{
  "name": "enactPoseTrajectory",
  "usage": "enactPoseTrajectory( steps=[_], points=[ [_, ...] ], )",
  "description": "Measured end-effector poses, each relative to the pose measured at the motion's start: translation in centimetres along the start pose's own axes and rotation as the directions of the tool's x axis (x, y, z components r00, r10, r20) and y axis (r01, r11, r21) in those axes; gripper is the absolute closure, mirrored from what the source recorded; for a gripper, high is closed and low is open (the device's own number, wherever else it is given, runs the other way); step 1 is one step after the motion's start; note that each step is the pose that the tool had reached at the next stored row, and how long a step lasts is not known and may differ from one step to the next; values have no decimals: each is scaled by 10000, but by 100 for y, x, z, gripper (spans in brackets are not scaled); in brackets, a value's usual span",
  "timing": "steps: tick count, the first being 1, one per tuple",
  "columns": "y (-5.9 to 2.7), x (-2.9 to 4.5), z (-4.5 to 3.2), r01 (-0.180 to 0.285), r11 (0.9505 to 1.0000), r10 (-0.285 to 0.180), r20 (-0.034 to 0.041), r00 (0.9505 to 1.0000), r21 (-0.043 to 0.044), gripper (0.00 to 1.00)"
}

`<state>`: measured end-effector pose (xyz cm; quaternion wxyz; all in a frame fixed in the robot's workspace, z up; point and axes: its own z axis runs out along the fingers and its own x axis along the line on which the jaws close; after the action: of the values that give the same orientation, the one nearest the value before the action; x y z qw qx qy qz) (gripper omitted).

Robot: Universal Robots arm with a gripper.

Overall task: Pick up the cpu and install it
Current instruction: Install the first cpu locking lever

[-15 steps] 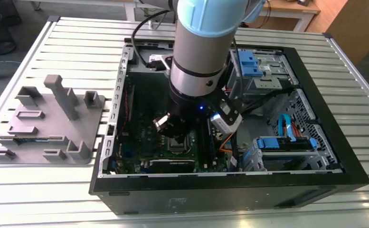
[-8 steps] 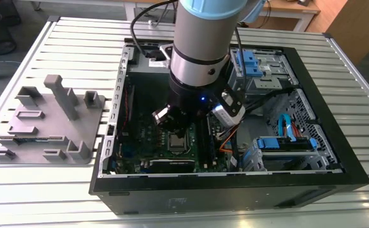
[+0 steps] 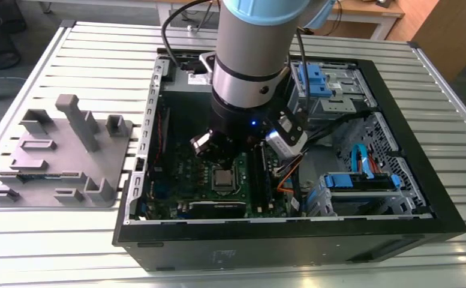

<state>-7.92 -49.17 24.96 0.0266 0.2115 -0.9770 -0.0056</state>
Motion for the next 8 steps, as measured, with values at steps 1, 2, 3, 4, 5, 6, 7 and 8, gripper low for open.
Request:
enactPoseTrajectory(
  steps=[1, 2, 3, 4, 5, 6, 7, 8],
  points=[
    [1, 0, 0, 0, 10000, 0, 0, 10000, 0, 89],
    [1, 0, -1, 0, 10000, 0, 0, 10000, 0, 89],
    [1, 0, 0, 0, 10000, 0, 2, 10000, -3, 89],
    [1, 0, -1, 0, 10000, 0, 6, 10000, -13, 89],
    [1, 0, -2, 0, 10000, 0, 9, 10000, -22, 89],
    [1, 0, -2, 1, 10000, 0, 10, 10000, -26, 89],
    [1, 0, -2, 1, 10000, -1, 12, 10000, -30, 89],
    [1, 0, -2, 2, 10000, -1, 15, 10000, -34, 89]
  ],
)
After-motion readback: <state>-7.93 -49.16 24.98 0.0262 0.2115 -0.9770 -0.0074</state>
